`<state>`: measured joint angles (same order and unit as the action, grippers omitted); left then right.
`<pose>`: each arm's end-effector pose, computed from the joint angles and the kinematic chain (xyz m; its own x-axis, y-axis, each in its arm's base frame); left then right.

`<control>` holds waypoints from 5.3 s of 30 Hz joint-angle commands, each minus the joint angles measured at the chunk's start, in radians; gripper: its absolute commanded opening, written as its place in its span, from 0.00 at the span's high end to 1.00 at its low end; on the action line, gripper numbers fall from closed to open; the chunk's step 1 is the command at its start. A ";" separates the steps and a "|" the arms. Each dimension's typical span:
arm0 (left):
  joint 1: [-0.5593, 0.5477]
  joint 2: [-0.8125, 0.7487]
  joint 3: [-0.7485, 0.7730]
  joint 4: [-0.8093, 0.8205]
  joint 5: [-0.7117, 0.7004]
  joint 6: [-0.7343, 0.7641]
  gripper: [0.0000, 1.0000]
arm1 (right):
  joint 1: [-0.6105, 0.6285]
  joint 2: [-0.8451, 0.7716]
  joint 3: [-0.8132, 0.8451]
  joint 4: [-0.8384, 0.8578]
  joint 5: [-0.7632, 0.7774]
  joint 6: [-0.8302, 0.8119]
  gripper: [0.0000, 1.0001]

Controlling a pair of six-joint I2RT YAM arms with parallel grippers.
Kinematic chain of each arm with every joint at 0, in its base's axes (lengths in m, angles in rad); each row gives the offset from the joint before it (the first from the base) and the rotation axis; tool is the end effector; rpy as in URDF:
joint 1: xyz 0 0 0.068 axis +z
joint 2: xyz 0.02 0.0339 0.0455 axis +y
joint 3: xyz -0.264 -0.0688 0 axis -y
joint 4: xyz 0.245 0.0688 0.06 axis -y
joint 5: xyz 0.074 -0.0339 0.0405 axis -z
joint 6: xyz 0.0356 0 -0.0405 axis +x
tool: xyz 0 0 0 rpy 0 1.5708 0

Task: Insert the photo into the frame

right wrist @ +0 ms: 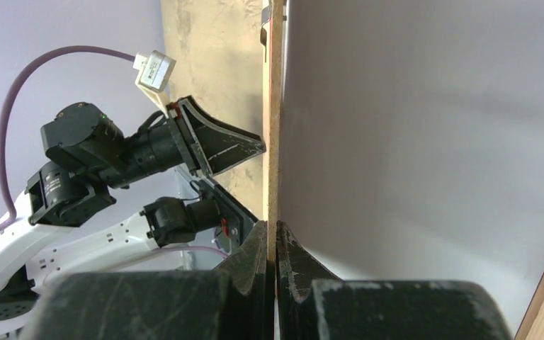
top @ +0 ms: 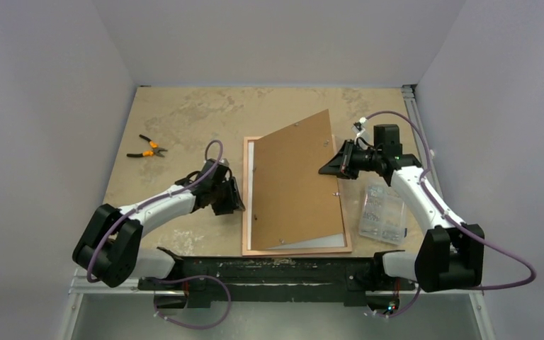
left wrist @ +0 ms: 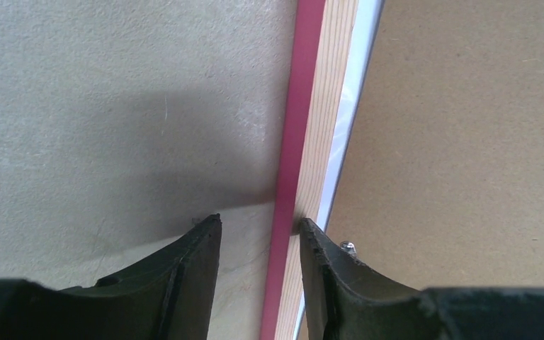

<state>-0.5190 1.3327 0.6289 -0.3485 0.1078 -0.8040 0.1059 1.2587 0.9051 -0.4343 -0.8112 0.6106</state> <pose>0.2044 -0.1212 0.1622 -0.9117 -0.3037 -0.2765 -0.1688 0.8909 -0.4217 0.2549 0.0531 0.2664 -0.9109 0.3002 -0.2832 -0.0722 0.5597 0.8255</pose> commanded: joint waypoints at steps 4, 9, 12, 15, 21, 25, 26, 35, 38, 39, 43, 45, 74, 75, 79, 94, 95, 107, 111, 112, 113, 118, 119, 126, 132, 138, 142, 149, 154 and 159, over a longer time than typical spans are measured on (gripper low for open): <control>0.004 0.063 0.011 0.024 -0.041 0.007 0.59 | 0.008 0.054 0.056 -0.008 -0.074 -0.056 1.00; 0.002 0.075 0.024 0.004 -0.056 0.015 0.60 | 0.007 0.112 0.070 -0.037 -0.059 -0.105 1.00; 0.002 0.082 0.036 -0.011 -0.065 0.023 0.61 | 0.007 0.146 0.077 -0.050 -0.044 -0.134 1.00; 0.003 0.086 0.045 -0.019 -0.069 0.030 0.61 | 0.007 0.180 0.080 -0.057 -0.039 -0.155 1.00; 0.003 0.095 0.061 -0.029 -0.068 0.038 0.61 | 0.008 0.225 0.086 -0.103 -0.005 -0.210 1.00; 0.003 0.094 0.066 -0.033 -0.069 0.041 0.60 | 0.007 0.245 0.086 -0.119 0.036 -0.231 0.90; 0.003 0.093 0.066 -0.036 -0.069 0.043 0.61 | 0.008 0.250 0.084 -0.121 0.048 -0.234 0.84; 0.002 0.095 0.072 -0.046 -0.076 0.048 0.61 | 0.021 0.303 0.087 -0.121 0.098 -0.255 0.43; 0.003 0.099 0.074 -0.047 -0.071 0.049 0.61 | 0.033 0.314 0.091 -0.121 0.124 -0.259 0.36; 0.004 0.099 0.074 -0.047 -0.071 0.049 0.61 | 0.039 0.320 0.096 -0.121 0.137 -0.260 0.34; 0.003 0.100 0.072 -0.047 -0.071 0.049 0.61 | 0.069 0.341 0.124 -0.143 0.206 -0.266 0.27; 0.002 0.100 0.072 -0.049 -0.073 0.049 0.61 | 0.081 0.348 0.138 -0.159 0.252 -0.273 0.24; 0.003 0.100 0.060 -0.046 -0.069 0.041 0.61 | 0.239 0.380 0.222 -0.290 0.695 -0.278 0.02; 0.002 0.102 0.060 -0.046 -0.069 0.042 0.61 | 0.241 0.381 0.222 -0.290 0.697 -0.278 0.02; 0.002 0.102 0.060 -0.047 -0.071 0.042 0.61 | 0.248 0.377 0.227 -0.295 0.709 -0.277 0.02; 0.003 0.101 0.060 -0.052 -0.070 0.043 0.54 | 0.250 0.289 0.199 -0.331 0.763 -0.283 0.02; 0.003 0.102 0.060 -0.052 -0.069 0.043 0.54 | 0.250 0.287 0.188 -0.331 0.762 -0.283 0.02; 0.003 0.118 0.054 -0.039 -0.063 0.039 0.54 | 0.251 0.297 0.055 -0.278 0.688 -0.270 0.18; 0.002 0.122 0.052 -0.032 -0.059 0.035 0.54 | 0.258 0.294 0.040 -0.273 0.678 -0.268 0.21; 0.002 0.123 0.052 -0.031 -0.058 0.034 0.54 | 0.260 0.294 0.037 -0.272 0.678 -0.268 0.21; 0.002 0.125 0.052 -0.030 -0.056 0.034 0.54 | 0.262 0.293 0.034 -0.271 0.676 -0.269 0.22; 0.002 0.129 0.051 -0.027 -0.053 0.031 0.54 | 0.265 0.257 0.034 -0.273 0.686 -0.268 0.33; 0.001 0.130 0.051 -0.026 -0.053 0.031 0.54 | 0.265 0.246 0.040 -0.278 0.692 -0.265 0.35; 0.002 0.135 0.049 -0.025 -0.052 0.029 0.54 | 0.286 0.205 0.078 -0.317 0.774 -0.255 0.35; 0.001 0.141 0.048 -0.023 -0.052 0.029 0.54 | 0.325 0.216 0.085 -0.319 0.803 -0.248 0.35; 0.001 0.145 0.046 -0.020 -0.053 0.028 0.54 | 0.331 0.269 0.055 -0.301 0.842 -0.243 0.35; 0.001 0.148 0.046 -0.020 -0.051 0.026 0.54 | 0.331 0.285 0.043 -0.316 0.868 -0.240 0.35; 0.002 0.147 0.040 -0.004 -0.034 0.011 0.55 | 0.352 0.314 0.042 -0.342 0.839 -0.228 0.36; 0.002 0.149 0.043 0.005 -0.027 0.001 0.56 | 0.381 0.340 0.033 -0.374 0.838 -0.212 0.46; 0.003 0.149 0.052 -0.017 -0.045 -0.006 0.57 | 0.411 0.369 0.033 -0.396 0.868 -0.199 0.52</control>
<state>-0.5175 1.4391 0.7029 -0.3202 0.1123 -0.8036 0.4816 1.5673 0.9680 -0.7685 0.0891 0.3645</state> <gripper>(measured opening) 0.436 0.490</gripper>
